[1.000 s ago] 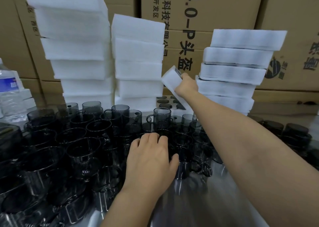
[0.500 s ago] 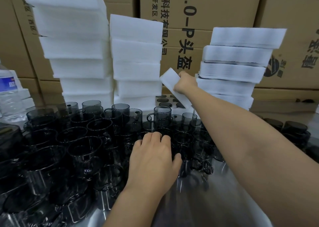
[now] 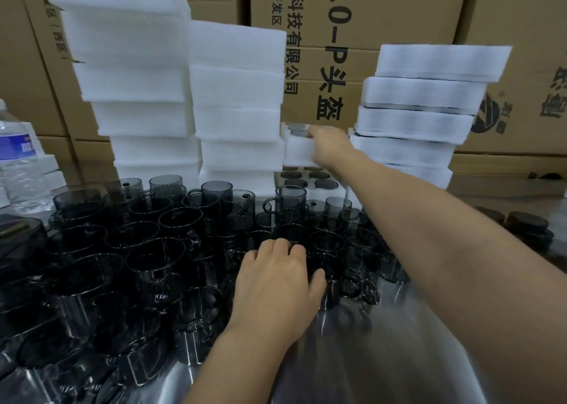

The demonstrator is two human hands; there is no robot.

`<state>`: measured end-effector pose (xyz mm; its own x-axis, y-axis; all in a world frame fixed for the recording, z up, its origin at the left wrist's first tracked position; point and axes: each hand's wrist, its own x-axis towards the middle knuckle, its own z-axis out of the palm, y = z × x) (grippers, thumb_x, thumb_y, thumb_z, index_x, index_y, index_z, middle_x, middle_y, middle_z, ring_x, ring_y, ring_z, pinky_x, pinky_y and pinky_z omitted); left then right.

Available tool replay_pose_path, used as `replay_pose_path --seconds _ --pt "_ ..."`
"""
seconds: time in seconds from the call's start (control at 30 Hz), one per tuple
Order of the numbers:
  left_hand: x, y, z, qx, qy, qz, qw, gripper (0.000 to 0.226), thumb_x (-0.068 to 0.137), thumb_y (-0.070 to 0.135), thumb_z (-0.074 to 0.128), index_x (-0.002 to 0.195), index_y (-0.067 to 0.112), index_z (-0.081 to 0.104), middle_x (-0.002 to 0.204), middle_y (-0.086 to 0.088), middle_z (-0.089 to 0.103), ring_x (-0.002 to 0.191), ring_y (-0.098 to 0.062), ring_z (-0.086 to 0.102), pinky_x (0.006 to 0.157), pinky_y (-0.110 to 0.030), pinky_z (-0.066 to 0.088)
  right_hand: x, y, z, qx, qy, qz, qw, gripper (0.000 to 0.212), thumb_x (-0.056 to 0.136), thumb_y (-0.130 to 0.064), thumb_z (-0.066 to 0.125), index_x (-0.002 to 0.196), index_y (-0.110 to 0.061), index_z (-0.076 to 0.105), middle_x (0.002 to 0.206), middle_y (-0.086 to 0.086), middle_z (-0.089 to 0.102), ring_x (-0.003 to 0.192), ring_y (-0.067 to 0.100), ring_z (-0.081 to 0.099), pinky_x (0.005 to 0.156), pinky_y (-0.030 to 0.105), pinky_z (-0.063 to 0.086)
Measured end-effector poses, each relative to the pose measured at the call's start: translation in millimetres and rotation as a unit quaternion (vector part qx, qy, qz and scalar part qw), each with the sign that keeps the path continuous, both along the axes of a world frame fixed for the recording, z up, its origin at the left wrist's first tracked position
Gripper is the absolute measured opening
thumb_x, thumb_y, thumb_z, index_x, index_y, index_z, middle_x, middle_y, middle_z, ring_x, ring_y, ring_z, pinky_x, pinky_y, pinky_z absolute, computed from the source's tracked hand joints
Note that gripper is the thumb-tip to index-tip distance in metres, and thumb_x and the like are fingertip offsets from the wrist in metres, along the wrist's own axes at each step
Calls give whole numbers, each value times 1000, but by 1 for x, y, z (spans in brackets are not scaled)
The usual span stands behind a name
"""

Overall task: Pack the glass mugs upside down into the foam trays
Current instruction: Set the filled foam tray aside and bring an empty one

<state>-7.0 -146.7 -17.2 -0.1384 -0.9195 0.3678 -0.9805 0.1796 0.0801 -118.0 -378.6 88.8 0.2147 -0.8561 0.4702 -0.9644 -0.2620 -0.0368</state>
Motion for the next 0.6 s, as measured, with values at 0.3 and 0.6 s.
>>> replay_pose_path --seconds 0.3,0.6 --pt "1 -3 -5 -2 -12 -5 1000 51 98 53 23 134 24 44 131 7 46 125 -14 37 105 -31 29 9 -29 -54 42 48 -36 997 60 88 3 47 143 -16 33 127 23 51 125 40 37 98 41 36" --pt "5 -4 -5 6 -2 -7 1000 51 97 55 23 136 27 42 134 10 44 127 -12 37 105 -30 28 -1 -14 -50 173 9 10 985 78 90 0 43 153 -25 5 160 14 -4 147 30 -7 119 43 8"
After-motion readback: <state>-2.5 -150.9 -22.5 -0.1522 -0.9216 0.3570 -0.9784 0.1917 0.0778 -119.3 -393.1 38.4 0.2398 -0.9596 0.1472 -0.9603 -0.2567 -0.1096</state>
